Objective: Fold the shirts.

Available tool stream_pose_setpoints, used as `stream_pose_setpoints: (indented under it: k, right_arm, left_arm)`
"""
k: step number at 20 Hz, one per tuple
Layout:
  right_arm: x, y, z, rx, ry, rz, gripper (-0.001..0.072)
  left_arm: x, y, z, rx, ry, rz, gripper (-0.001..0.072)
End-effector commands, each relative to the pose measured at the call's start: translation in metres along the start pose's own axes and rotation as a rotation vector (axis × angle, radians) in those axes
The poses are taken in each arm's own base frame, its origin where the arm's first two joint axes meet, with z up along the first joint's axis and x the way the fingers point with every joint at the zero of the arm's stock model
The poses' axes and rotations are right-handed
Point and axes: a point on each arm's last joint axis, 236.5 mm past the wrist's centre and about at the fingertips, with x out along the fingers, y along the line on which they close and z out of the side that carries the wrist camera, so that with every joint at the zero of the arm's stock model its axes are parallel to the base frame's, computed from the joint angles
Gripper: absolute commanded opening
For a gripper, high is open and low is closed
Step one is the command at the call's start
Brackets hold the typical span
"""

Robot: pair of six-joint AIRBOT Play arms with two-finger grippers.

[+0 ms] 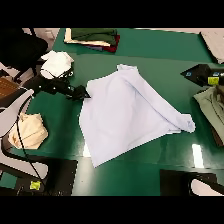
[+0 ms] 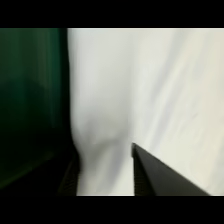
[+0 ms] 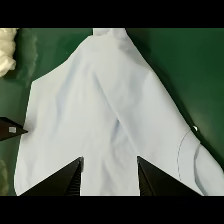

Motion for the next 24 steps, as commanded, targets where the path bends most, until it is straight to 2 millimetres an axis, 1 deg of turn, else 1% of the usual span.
stream_pose_setpoints:
  k: [1,2,3,4,5,6,7,8,9,10,11,12,13,14,15,16,17,18,19,20,21,22,24]
  right_arm:
    - [0.0,0.004,0.002,-0.001,0.03,0.016,0.0407]
    - [0.001,0.004,0.002,-0.001,0.031,0.016,0.0407]
    - [0.001,0.003,0.004,-0.001,0.024,0.014,0.0406]
    - [0.001,0.003,0.005,0.001,0.019,0.012,0.0405]
    - [0.001,0.003,0.005,0.003,0.02,0.011,0.0406]
    - [0.001,0.003,0.004,0.005,0.022,0.011,0.0405]
    - [0.001,0.002,0.005,0.006,0.02,0.009,0.0405]
    - [0.001,0.002,0.006,0.006,0.014,0.007,0.0405]
    - [0.001,0.001,0.008,0.01,0.007,0.005,0.0405]
    - [0.001,0.0,0.01,0.02,-0.001,0.002,0.0404]
    - [0.001,-0.003,0.012,0.028,-0.011,-0.009,0.0404]
    - [0.001,-0.008,0.013,0.034,-0.016,-0.033,0.0404]
    - [0.001,-0.011,0.013,0.037,-0.015,-0.044,0.0404]
    - [0.001,-0.011,0.012,0.037,-0.011,-0.044,0.0404]
    - [0.001,-0.011,0.011,0.037,-0.006,-0.042,0.0404]
    - [0.001,-0.01,0.009,0.037,0.001,-0.041,0.0404]
    - [0.001,-0.01,0.007,0.036,0.009,-0.039,0.0404]
    - [0.001,-0.009,0.005,0.035,0.018,-0.037,0.0404]
    - [0.001,-0.01,0.003,0.033,0.025,-0.038,0.0404]
    - [0.001,-0.012,0.002,0.029,0.03,-0.046,0.0404]
    - [0.001,-0.015,0.001,0.023,0.033,-0.062,0.0403]
    - [0.001,-0.017,0.0,0.019,0.038,-0.071,0.0403]
    - [0.002,-0.023,-0.003,0.016,0.05,-0.09,0.0404]
  left_arm:
    - [0.006,0.005,0.016,0.033,-0.061,0.017,0.0243]
    - [0.002,0.0,0.022,0.063,-0.07,0.01,0.0078]
    - [-0.005,-0.009,0.032,0.097,-0.086,-0.003,0.0025]
    - [-0.018,-0.022,0.048,0.133,-0.118,-0.012,0.0024]
    - [-0.036,-0.039,0.069,0.177,-0.172,-0.02,0.0024]
    - [-0.053,-0.061,0.085,0.233,-0.217,-0.029,0.0023]
    - [-0.068,-0.088,0.095,0.298,-0.235,-0.042,0.0023]
    - [-0.075,-0.112,0.095,0.371,-0.223,-0.042,0.0023]
    - [-0.076,-0.133,0.089,0.451,-0.193,-0.016,0.0023]
    - [-0.069,-0.148,0.079,0.517,-0.157,0.014,0.0023]
    - [-0.055,-0.164,0.062,0.573,-0.109,0.03,0.0023]
    - [-0.036,-0.175,0.042,0.61,-0.048,0.044,0.0023]
    - [-0.013,-0.184,0.019,0.641,0.017,0.062,0.0023]
    - [0.009,-0.188,-0.003,0.677,0.077,0.09,0.0024]
    - [0.032,-0.184,-0.027,0.726,0.142,0.14,0.0024]
    - [0.048,-0.172,-0.043,0.771,0.196,0.213,0.0024]
    - [0.058,-0.154,-0.052,0.809,0.236,0.309,0.0024]
    - [0.06,-0.138,-0.053,0.818,0.247,0.386,0.0025]
    - [0.057,-0.126,-0.047,0.806,0.243,0.43,0.0026]
    - [0.052,-0.121,-0.041,0.785,0.234,0.436,0.0094]
    - [0.042,-0.117,-0.029,0.732,0.214,0.442,0.0415]
    - [0.03,-0.112,-0.015,0.672,0.187,0.451,0.0548]
    - [-0.003,-0.099,0.013,0.583,0.145,0.467,0.0544]
